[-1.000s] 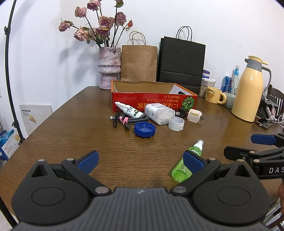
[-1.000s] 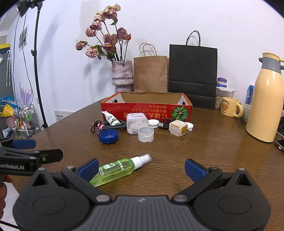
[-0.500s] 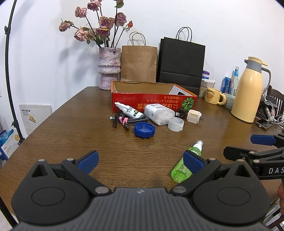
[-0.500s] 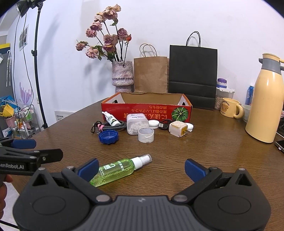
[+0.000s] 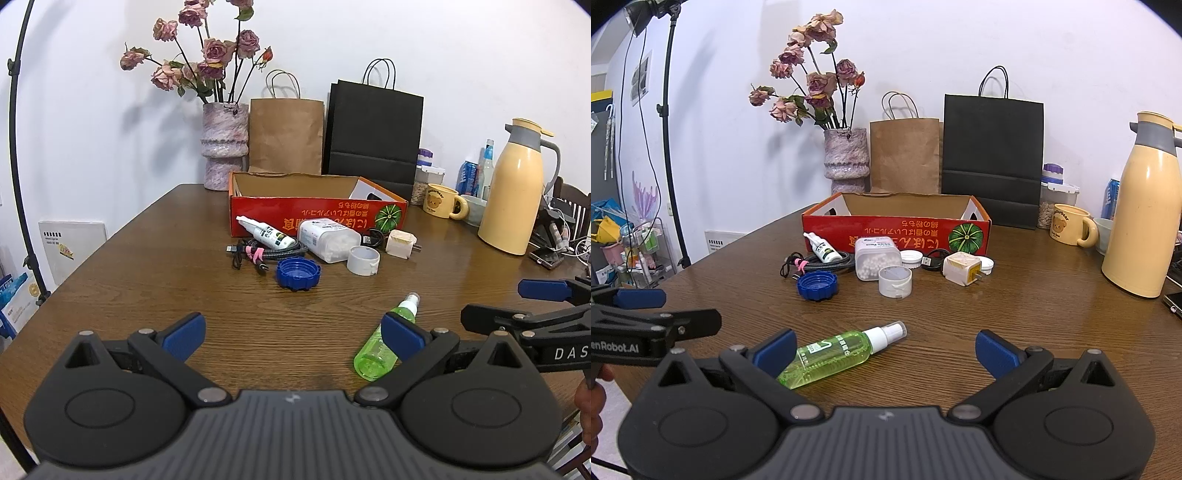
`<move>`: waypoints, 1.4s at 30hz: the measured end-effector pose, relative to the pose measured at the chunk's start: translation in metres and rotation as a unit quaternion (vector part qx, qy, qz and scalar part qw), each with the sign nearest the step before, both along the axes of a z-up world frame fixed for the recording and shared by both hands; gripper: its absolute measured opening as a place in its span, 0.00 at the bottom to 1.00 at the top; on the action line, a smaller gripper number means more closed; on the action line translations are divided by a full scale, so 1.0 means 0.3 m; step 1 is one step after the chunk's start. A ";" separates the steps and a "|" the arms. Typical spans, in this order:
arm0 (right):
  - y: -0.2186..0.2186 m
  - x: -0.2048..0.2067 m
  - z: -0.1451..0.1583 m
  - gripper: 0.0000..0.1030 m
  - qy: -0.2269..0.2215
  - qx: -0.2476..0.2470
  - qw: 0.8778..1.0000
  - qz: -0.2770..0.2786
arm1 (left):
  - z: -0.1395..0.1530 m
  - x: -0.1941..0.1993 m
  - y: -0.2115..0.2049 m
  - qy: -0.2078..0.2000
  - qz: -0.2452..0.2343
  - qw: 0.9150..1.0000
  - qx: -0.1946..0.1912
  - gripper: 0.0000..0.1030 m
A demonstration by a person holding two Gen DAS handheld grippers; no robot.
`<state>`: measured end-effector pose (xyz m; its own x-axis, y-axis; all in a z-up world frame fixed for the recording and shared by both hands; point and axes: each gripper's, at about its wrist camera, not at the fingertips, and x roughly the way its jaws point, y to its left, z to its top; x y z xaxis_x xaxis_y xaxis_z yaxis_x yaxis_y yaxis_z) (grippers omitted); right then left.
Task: Organize rigid objects
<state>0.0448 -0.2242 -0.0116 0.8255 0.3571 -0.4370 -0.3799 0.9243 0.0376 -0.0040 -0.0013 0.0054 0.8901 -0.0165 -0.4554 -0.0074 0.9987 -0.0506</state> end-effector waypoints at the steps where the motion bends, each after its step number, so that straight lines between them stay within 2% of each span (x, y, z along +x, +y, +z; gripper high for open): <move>1: 0.001 0.000 0.000 1.00 0.000 0.000 1.000 0.000 | 0.000 -0.001 0.000 -0.001 -0.001 1.000 -0.001 1.00; 13: 0.002 -0.017 0.019 1.00 0.000 -0.001 1.000 0.000 | -0.007 0.002 0.007 -0.001 0.001 1.000 -0.006 1.00; 42: 0.048 0.014 -0.024 1.00 0.008 -0.013 1.000 0.005 | -0.038 0.005 0.053 0.002 0.010 1.000 -0.017 1.00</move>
<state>0.0489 -0.2100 -0.0188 0.8150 0.3535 -0.4591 -0.3881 0.9214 0.0203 -0.0025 0.0146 -0.0059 0.8888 -0.0144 -0.4580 -0.0272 0.9961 -0.0841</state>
